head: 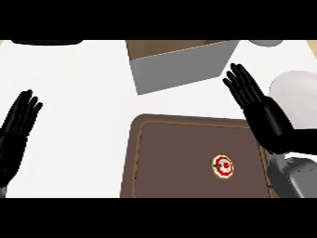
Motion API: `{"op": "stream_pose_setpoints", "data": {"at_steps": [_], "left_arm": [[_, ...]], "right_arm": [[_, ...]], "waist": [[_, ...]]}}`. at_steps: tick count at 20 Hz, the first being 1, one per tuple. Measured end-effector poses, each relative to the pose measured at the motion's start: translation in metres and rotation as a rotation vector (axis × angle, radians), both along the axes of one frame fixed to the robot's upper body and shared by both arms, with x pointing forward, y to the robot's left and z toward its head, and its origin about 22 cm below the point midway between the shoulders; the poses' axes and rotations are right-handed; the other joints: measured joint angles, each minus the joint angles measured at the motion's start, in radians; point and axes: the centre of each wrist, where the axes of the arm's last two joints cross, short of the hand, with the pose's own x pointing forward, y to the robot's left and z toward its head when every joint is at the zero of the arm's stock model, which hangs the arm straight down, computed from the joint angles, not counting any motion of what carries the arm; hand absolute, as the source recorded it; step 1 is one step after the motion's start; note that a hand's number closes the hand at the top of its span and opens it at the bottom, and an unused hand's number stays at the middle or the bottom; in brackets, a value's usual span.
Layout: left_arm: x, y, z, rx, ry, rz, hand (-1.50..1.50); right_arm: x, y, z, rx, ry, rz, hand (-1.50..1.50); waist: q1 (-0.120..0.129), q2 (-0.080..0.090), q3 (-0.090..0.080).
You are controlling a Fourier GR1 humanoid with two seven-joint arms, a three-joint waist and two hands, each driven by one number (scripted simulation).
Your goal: Pick the cupcake from the tray and place it in the plate
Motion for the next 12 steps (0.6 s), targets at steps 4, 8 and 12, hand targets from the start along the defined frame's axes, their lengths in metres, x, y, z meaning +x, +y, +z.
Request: {"op": "stream_pose_setpoints", "data": {"at_steps": [4,8,12], "left_arm": [[-0.002,-0.004,-0.028,-0.045,0.161,0.039,0.00],[-0.016,-0.015,-0.057,-0.102,0.352,0.068,0.00],[-0.016,-0.035,-0.073,-0.149,0.443,0.062,0.00]], "right_arm": [[0.009,-0.030,0.027,-0.041,-0.056,-0.064,1.50],[0.016,-0.083,0.061,-0.287,-0.137,-0.234,1.50],[0.007,-0.116,0.049,-0.314,-0.164,-0.501,-1.50]], "waist": [[-0.011,-0.010,0.016],[-0.037,-0.010,0.013],[-0.043,-0.015,0.023]]}}
